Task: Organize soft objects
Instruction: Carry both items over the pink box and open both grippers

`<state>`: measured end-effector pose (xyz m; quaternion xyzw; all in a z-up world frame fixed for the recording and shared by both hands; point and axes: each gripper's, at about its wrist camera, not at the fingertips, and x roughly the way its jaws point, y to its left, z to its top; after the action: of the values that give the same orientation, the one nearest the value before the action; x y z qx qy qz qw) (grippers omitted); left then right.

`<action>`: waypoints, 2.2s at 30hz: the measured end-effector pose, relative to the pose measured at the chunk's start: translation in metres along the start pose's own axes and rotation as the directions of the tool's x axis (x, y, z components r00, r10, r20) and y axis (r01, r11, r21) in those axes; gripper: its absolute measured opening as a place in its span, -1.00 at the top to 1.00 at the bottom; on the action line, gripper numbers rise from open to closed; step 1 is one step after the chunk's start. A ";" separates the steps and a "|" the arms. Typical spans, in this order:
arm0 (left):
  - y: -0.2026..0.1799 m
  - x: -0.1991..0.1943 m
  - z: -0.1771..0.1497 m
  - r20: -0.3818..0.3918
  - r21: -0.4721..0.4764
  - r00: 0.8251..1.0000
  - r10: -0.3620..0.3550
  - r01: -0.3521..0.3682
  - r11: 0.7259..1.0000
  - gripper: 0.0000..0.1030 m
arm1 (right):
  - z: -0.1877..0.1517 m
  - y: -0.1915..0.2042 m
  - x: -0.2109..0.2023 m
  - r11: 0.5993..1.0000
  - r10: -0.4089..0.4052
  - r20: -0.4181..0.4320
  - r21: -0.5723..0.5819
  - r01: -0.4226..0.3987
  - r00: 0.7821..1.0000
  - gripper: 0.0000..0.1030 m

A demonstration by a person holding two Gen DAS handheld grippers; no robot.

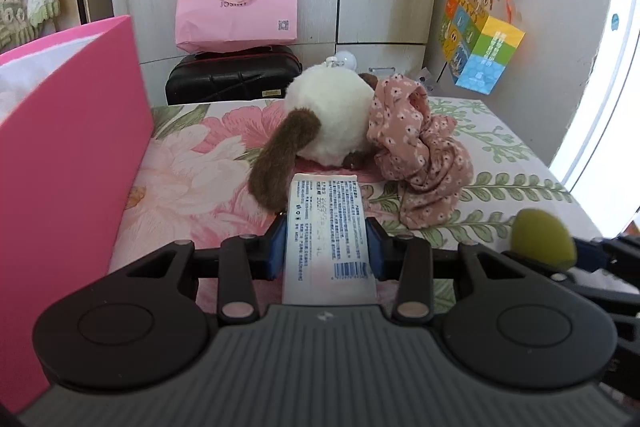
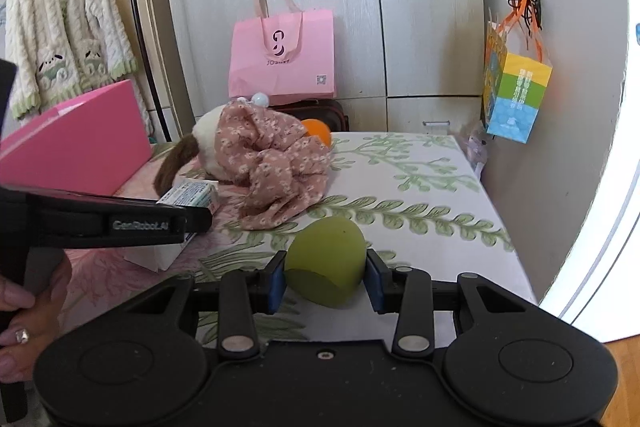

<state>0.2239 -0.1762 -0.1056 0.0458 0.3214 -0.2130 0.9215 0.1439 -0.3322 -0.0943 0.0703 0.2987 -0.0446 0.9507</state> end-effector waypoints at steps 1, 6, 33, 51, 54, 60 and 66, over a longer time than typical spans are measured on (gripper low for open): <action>0.001 -0.004 -0.001 0.006 -0.001 1.000 -0.004 0.004 1.000 0.24 | -0.001 0.001 0.000 1.000 0.003 -0.003 0.004 -0.003 1.000 0.14; 0.006 -0.023 -0.007 0.011 -0.012 0.999 -0.032 0.032 0.999 0.24 | -0.007 0.008 -0.006 1.000 -0.002 0.001 0.010 0.002 1.000 0.14; 0.024 -0.125 -0.071 -0.040 0.053 0.990 -0.134 0.136 0.989 0.24 | -0.043 0.063 -0.075 0.996 0.035 -0.005 -0.082 -0.035 0.999 0.14; 0.098 -0.206 -0.050 -0.129 0.013 0.949 -0.289 0.293 0.956 0.24 | -0.010 0.113 -0.142 0.929 0.259 -0.128 -0.239 -0.283 0.957 0.14; 0.109 -0.222 -0.044 -0.132 0.044 0.952 -0.277 0.285 0.958 0.24 | 0.005 0.128 -0.153 0.896 0.312 -0.131 -0.289 -0.337 0.941 0.13; 0.141 -0.254 -0.022 -0.094 0.058 0.970 -0.223 0.229 0.972 0.24 | 0.038 0.153 -0.162 0.839 0.411 -0.148 -0.324 -0.437 0.900 0.13; 0.169 -0.260 -0.003 -0.033 0.051 0.988 -0.148 0.150 0.987 0.24 | 0.063 0.178 -0.147 0.796 0.479 -0.129 -0.352 -0.492 0.868 0.12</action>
<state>0.1113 0.0714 0.0423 0.0494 0.3317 -0.2891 0.8967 0.0816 -0.1602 0.0608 -0.0368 0.2892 0.2593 0.9207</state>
